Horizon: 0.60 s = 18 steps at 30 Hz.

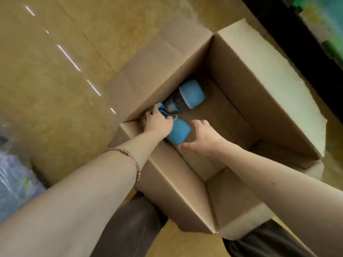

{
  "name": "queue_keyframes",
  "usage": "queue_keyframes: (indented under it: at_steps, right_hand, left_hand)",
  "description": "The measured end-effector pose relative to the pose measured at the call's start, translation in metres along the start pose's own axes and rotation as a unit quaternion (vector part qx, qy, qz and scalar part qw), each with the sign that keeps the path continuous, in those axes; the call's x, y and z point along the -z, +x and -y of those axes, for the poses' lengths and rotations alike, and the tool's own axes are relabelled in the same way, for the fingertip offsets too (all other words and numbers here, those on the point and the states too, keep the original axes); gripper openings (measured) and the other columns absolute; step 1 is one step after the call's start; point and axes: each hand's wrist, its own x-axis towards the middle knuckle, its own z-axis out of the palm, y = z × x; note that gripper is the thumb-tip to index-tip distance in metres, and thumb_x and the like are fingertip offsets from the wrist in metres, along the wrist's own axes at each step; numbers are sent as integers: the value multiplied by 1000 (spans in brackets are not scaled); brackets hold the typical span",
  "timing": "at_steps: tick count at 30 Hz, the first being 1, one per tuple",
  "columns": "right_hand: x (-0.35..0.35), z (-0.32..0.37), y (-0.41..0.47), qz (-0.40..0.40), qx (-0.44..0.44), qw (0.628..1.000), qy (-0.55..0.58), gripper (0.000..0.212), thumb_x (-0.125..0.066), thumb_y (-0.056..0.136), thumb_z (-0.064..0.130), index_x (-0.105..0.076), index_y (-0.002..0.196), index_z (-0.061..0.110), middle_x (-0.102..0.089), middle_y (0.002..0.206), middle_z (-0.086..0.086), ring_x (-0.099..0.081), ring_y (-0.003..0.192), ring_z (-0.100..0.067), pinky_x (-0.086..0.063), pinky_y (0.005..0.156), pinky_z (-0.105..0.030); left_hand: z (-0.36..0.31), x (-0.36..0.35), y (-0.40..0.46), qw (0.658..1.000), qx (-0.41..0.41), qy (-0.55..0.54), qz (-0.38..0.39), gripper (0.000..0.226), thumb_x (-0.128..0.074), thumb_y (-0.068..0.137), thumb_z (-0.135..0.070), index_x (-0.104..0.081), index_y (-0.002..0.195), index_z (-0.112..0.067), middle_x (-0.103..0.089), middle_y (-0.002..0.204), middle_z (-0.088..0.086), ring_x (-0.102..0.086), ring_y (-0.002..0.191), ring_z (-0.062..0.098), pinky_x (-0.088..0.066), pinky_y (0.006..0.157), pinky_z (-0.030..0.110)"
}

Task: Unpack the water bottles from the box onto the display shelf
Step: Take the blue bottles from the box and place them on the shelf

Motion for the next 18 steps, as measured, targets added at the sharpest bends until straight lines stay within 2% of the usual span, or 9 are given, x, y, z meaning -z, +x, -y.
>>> queue_keyframes:
  at_steps: [3, 7, 12, 18]
  right_hand:
    - [-10, -9, 31, -2, -16, 1000, -3, 96, -75, 74, 46, -22, 148, 13, -29, 144, -10, -41, 128, -28, -42, 102, -39]
    - [-20, -20, 59, -3, -29, 1000, -11, 101, -77, 73, 45, -19, 148, 12, -23, 148, -11, -39, 131, -30, -40, 105, -41]
    - [-38, -25, 80, 7, -22, 1000, -11, 100, -81, 69, 42, -24, 146, 12, -32, 139, -11, -44, 126, -30, -41, 104, -43]
    - [-63, -21, 111, 18, -13, 1000, -10, 109, -84, 63, 43, -21, 146, 12, -32, 140, -8, -42, 126, -29, -41, 103, -43]
  left_hand:
    - [5, -19, 21, 999, 22, -41, -3, 63, -52, 91, -26, -24, 145, -11, -27, 145, 17, -27, 136, 34, -23, 114, 38]
    - [16, -39, 34, 985, 78, -145, -57, 51, -56, 90, -23, -32, 130, -2, -32, 140, 20, -33, 131, 37, -30, 108, 36]
    - [18, -54, 47, 964, 130, -224, -53, 64, -56, 92, -22, -21, 141, -2, -36, 144, 20, -39, 131, 35, -35, 107, 36]
    - [13, -65, 75, 952, 186, -239, -54, 68, -66, 86, -27, -29, 138, -3, -32, 143, 18, -39, 129, 35, -38, 106, 43]
